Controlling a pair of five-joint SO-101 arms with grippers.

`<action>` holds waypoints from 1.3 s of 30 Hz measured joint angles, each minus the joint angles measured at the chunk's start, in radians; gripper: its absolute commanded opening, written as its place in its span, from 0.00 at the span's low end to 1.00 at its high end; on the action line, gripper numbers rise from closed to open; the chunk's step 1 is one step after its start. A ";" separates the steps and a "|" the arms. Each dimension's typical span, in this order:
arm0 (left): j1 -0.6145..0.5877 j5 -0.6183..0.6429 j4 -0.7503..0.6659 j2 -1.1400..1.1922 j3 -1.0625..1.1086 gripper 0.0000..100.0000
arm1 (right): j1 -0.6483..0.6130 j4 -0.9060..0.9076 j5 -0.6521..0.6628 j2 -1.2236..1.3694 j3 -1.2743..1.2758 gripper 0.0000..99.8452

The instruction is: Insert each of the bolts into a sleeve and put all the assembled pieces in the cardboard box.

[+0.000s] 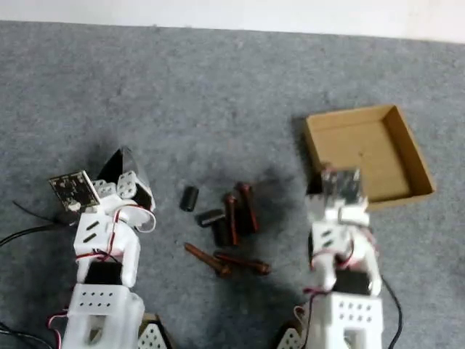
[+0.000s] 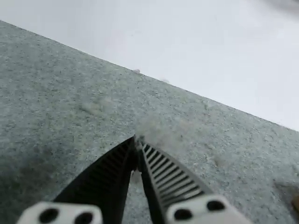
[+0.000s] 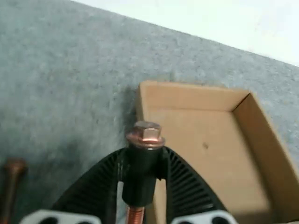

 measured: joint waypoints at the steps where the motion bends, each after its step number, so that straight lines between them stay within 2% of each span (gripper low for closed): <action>1: 0.000 0.000 0.000 0.000 0.000 0.01 | 0.014 0.000 -0.017 0.103 -0.081 0.00; 6: 0.000 0.000 0.000 0.000 0.000 0.01 | 0.120 -0.002 -0.224 0.631 -0.486 0.00; 10: 0.000 0.000 0.000 0.000 0.003 0.01 | 0.164 -0.002 -0.391 0.945 -0.717 0.00; 16: 0.000 -0.002 0.000 0.000 0.006 0.01 | 0.161 -0.002 -0.565 1.247 -0.790 0.01; 19: 0.000 -0.002 0.000 0.000 0.006 0.01 | 0.169 -0.002 -0.595 1.349 -0.818 0.02; 26: 0.000 0.000 0.000 0.000 0.006 0.01 | 0.164 -0.002 -0.600 1.378 -0.856 0.20; 31: 0.000 0.000 0.000 0.000 0.006 0.01 | 0.166 -0.002 -0.600 1.353 -0.861 0.21; 34: 0.000 0.000 0.000 0.000 0.006 0.01 | 0.155 0.014 -0.606 1.254 -0.812 0.21; 39: 0.000 0.000 0.000 0.000 0.006 0.01 | 0.034 0.021 -0.609 0.957 -0.614 0.21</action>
